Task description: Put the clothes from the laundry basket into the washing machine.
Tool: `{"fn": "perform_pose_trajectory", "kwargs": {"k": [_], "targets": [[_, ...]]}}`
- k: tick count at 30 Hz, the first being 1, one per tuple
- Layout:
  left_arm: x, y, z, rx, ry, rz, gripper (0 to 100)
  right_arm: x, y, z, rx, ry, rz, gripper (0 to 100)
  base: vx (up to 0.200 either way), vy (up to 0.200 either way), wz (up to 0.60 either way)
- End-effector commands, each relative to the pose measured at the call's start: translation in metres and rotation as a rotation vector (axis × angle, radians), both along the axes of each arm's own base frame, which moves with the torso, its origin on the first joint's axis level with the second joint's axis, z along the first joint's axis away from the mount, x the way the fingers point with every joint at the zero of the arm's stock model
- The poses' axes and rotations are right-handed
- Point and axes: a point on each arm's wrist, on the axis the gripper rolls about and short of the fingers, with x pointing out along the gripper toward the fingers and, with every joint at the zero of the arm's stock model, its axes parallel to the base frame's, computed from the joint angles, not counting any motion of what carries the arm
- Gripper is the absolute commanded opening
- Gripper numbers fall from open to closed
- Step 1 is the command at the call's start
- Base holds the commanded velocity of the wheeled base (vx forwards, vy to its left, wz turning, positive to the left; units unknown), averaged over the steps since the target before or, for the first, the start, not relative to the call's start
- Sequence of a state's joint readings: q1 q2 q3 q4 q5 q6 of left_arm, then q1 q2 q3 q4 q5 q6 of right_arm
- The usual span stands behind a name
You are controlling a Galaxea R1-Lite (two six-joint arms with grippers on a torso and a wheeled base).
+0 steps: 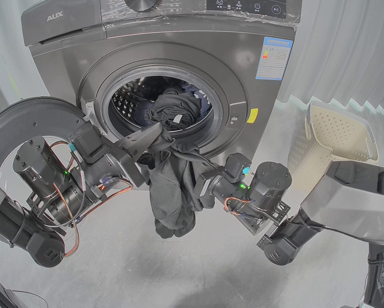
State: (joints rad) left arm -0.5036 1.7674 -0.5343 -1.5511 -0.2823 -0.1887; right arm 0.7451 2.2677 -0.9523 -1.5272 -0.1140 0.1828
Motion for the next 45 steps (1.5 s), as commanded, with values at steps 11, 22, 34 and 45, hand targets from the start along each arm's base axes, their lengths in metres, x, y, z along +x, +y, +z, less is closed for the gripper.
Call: {"fn": "perform_pose_trajectory", "kwargs": {"k": [11,22,34,45], "targets": [[-0.004,-0.006,-0.027,0.048,0.103,-0.030,100,-0.052,-0.033,0.049,0.030,-0.027,0.048,0,0.000,0.000,0.00],[0.000,-0.002,-0.064,0.127,0.225,-0.016,100,-0.057,-0.039,0.086,0.118,-0.115,0.043,0,0.000,0.000,0.00],[0.015,0.007,-0.087,0.164,0.297,0.035,100,-0.058,-0.038,0.091,0.132,-0.132,0.049,0,0.000,0.000,0.00],[0.023,0.002,-0.120,0.271,0.332,0.042,100,-0.056,-0.031,0.097,0.149,-0.151,0.053,0,0.000,0.000,0.00]]}}
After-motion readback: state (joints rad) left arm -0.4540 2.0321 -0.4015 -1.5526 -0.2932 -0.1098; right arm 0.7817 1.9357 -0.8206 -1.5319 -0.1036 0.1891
